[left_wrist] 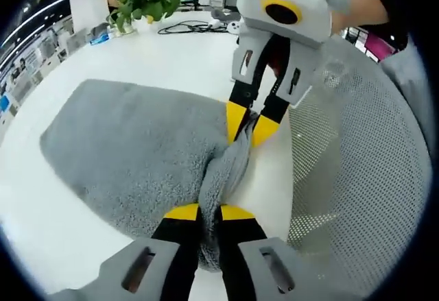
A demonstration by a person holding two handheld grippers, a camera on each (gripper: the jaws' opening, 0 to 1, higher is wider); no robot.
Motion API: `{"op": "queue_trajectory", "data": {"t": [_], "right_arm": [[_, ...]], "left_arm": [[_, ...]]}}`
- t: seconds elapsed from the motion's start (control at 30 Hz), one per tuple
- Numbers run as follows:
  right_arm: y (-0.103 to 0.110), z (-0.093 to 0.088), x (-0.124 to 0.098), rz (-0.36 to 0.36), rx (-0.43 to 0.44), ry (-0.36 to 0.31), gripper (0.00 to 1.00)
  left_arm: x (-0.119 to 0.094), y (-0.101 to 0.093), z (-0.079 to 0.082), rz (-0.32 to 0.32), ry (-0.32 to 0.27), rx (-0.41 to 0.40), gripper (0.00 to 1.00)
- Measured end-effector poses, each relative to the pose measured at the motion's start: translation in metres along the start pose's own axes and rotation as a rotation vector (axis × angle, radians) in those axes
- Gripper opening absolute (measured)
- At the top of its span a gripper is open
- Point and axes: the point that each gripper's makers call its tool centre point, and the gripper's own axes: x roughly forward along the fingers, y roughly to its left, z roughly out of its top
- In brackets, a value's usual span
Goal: Fold the towel on the table until its edges align and the towel forms a compact rectangular stack.
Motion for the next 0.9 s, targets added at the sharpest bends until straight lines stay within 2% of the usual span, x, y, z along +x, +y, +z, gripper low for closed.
{"op": "queue_trajectory", "data": {"t": [0.13, 0.5, 0.63, 0.73, 0.8, 0.9], "right_arm": [[0.0020, 0.0000, -0.0007, -0.001, 0.008, -0.005, 0.05], [0.0029, 0.0004, -0.0031, 0.001, 0.039, -0.017, 0.05], [0.0017, 0.0009, -0.0032, 0.014, 0.083, 0.001, 0.04], [0.0027, 0.0019, -0.0040, 0.027, 0.103, 0.017, 0.04], [0.0040, 0.0010, -0.0048, 0.021, 0.099, 0.016, 0.04], [0.0041, 0.0003, -0.0052, -0.047, 0.027, 0.012, 0.04]], "left_arm": [[-0.0004, -0.0012, -0.0011, 0.000, -0.025, -0.008, 0.08], [0.0006, -0.0028, 0.0000, 0.016, -0.016, 0.033, 0.08], [0.0022, -0.0021, -0.0001, 0.070, 0.033, 0.076, 0.07], [0.0029, -0.0029, 0.0007, 0.077, 0.053, 0.093, 0.06], [0.0020, -0.0017, 0.0001, 0.077, 0.051, 0.086, 0.06], [0.0016, -0.0031, -0.0003, 0.107, 0.051, 0.124, 0.06]]}}
